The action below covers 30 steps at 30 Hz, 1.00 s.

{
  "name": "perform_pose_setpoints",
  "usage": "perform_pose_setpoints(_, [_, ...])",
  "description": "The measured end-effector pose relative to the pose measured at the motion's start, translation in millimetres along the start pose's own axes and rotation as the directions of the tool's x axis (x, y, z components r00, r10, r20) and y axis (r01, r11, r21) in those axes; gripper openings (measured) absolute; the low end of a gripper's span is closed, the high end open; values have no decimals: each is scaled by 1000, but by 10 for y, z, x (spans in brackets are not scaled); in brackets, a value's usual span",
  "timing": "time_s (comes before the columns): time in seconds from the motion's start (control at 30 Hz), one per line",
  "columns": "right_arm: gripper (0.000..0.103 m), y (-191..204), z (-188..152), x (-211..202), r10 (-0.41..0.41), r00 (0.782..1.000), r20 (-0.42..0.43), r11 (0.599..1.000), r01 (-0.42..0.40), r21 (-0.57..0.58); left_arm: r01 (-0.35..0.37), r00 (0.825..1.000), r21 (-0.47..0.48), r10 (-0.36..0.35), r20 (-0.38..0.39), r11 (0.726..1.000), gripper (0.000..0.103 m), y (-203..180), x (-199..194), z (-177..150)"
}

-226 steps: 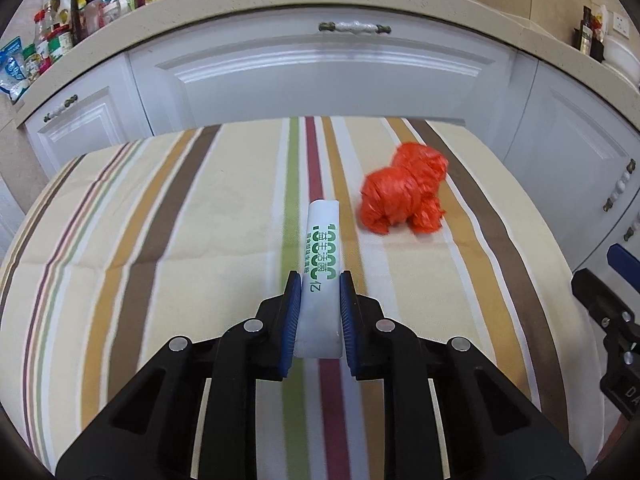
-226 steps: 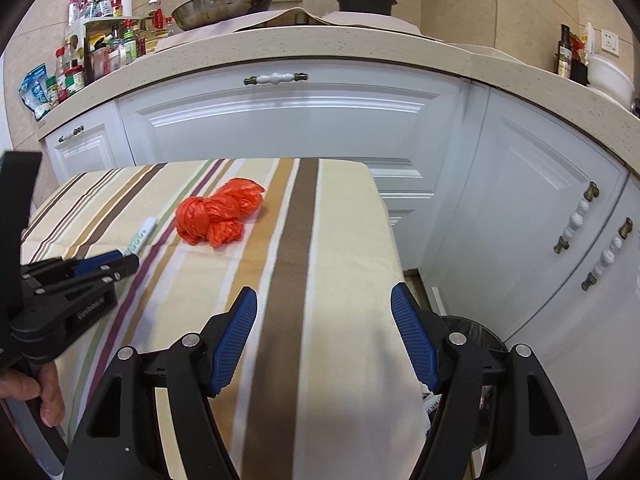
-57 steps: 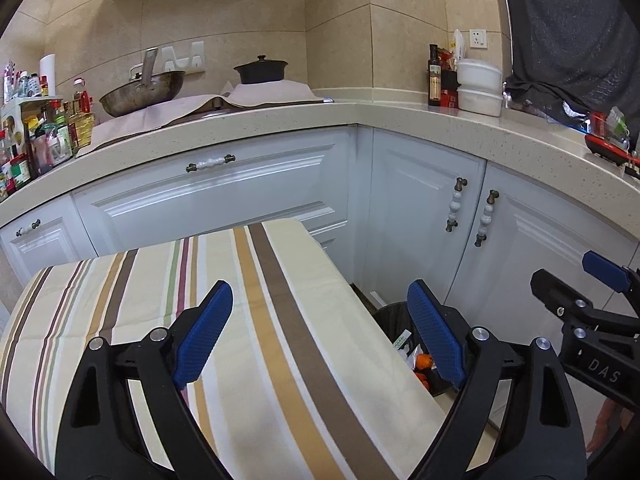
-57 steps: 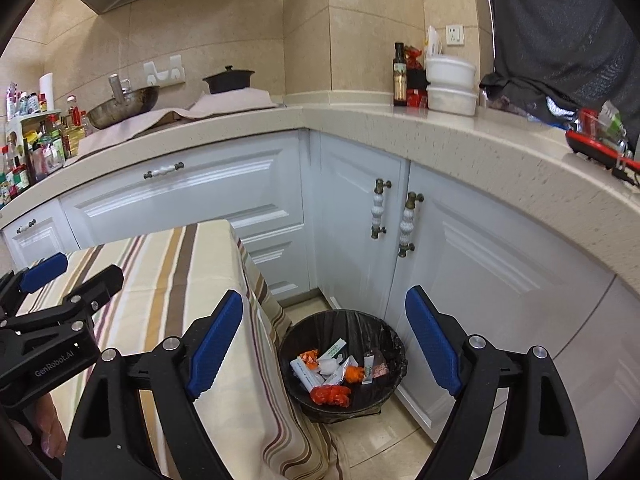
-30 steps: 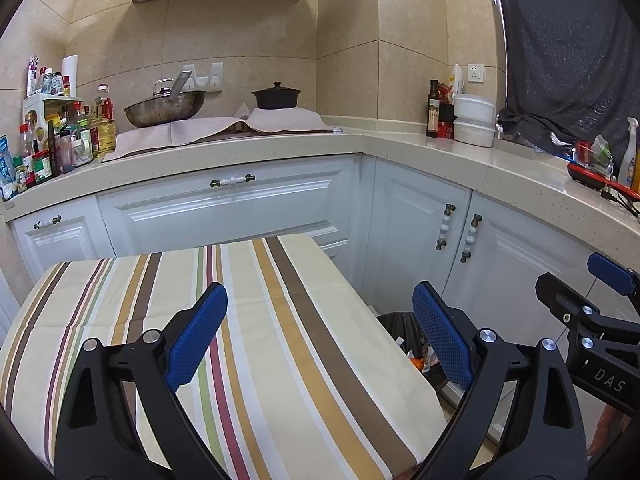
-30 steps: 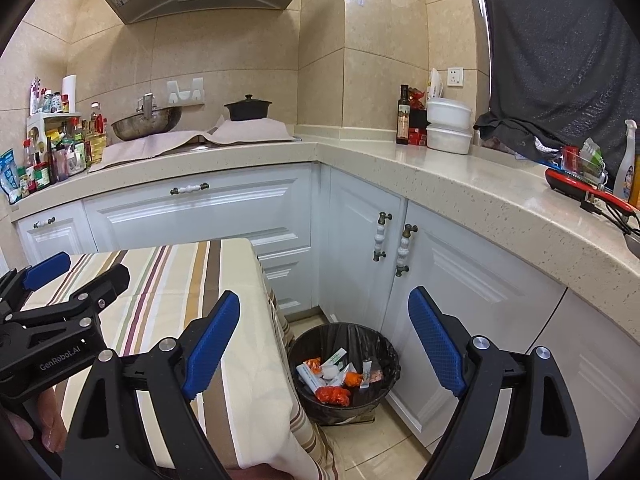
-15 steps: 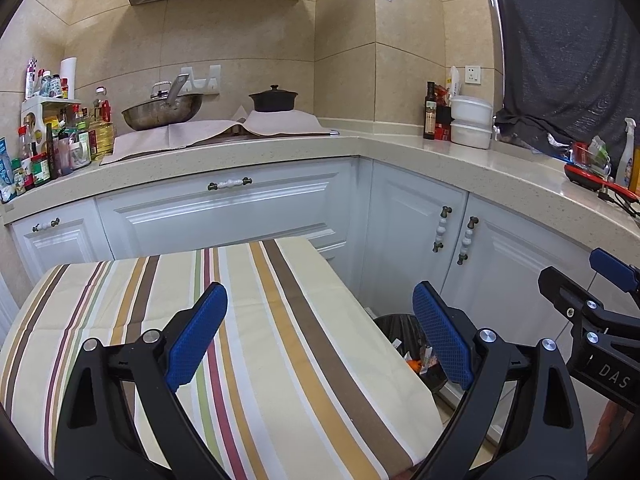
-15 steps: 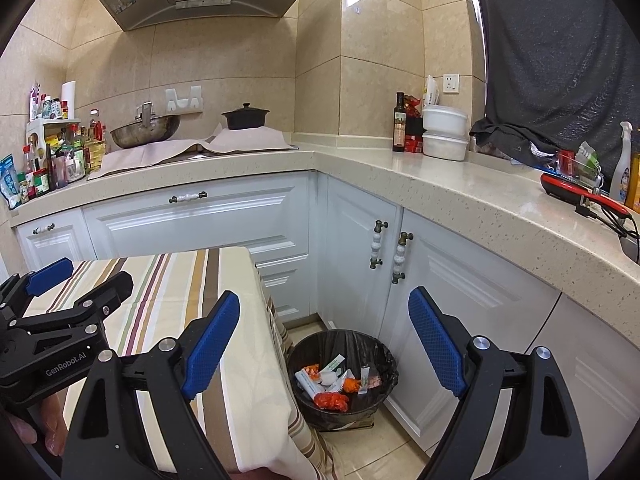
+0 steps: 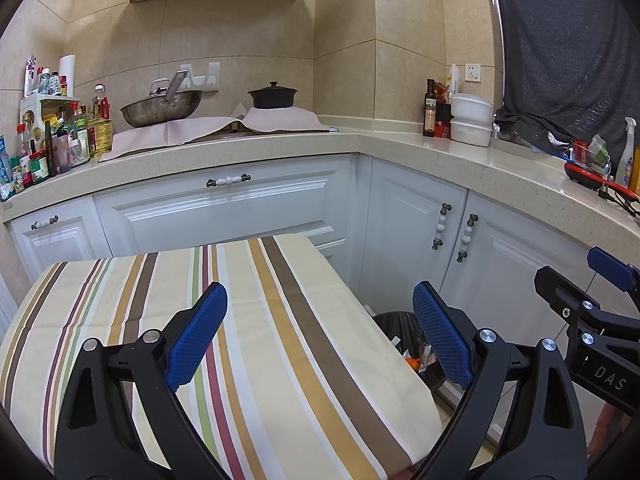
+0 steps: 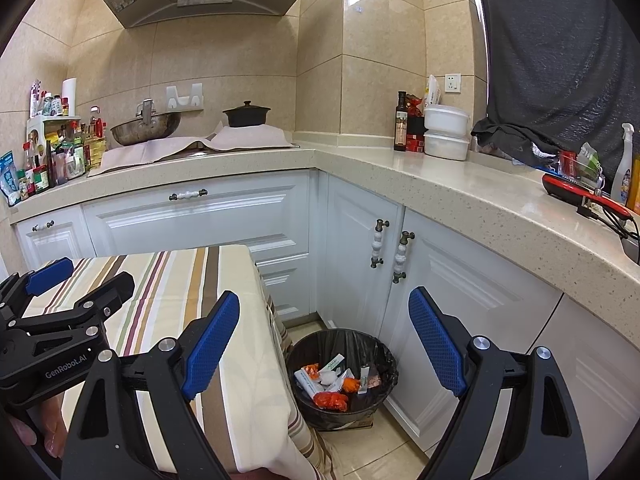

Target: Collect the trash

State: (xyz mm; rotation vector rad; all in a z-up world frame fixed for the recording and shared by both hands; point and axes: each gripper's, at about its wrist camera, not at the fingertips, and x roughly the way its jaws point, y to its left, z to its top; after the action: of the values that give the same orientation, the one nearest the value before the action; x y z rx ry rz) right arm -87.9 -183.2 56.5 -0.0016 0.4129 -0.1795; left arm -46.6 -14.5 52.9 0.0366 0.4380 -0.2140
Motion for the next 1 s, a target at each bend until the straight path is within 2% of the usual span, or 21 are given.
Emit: perform_pose_setpoints(1.0, [84, -35, -12, 51, 4, 1000, -7, 1000, -4, -3, 2, 1000, 0, -2, -5, 1000, 92, -20, 30, -20])
